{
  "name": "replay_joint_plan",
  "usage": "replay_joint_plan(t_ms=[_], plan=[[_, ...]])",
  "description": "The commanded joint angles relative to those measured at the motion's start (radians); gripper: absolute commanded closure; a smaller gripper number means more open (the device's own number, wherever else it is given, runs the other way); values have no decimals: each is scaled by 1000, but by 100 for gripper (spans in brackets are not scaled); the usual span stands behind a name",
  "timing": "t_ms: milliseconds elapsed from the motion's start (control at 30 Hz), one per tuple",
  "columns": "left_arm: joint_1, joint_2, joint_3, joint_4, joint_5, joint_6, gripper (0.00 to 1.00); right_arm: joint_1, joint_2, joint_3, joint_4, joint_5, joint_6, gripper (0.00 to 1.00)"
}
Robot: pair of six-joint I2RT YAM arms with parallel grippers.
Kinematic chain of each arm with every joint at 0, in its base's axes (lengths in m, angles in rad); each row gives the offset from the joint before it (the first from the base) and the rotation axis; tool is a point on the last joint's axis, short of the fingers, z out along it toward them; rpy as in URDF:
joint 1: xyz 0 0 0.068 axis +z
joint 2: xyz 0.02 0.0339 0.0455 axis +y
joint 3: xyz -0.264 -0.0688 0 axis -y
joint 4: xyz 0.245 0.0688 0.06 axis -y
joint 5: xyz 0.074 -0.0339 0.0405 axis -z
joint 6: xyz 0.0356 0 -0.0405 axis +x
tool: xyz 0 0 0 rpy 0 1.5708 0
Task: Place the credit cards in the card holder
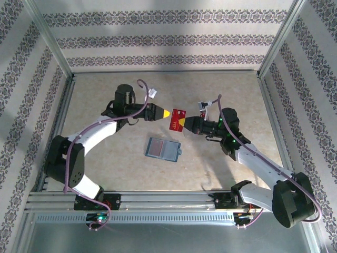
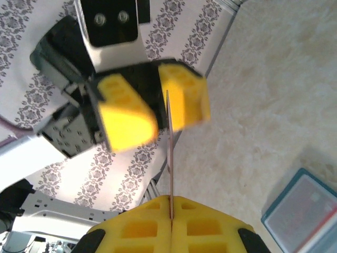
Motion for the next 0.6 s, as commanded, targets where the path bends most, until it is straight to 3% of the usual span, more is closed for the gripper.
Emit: replay_joint_plan(t_ms=[0, 67, 233, 367, 567], plan=[[75, -57, 84, -391, -170, 246, 58, 4, -43, -26, -56, 15, -47, 100], [95, -79, 103, -542, -251, 338, 56, 8, -53, -38, -87, 24, -53, 100], [108, -130, 105, -809, -317, 513, 55, 47, -66, -101, -107, 84, -41, 100], [107, -133, 21, -815, -388, 542, 66, 76, -22, -128, -112, 117, -26, 100], [74, -68, -47, -803, -399, 608, 77, 142, 67, -124, -131, 176, -30, 100]])
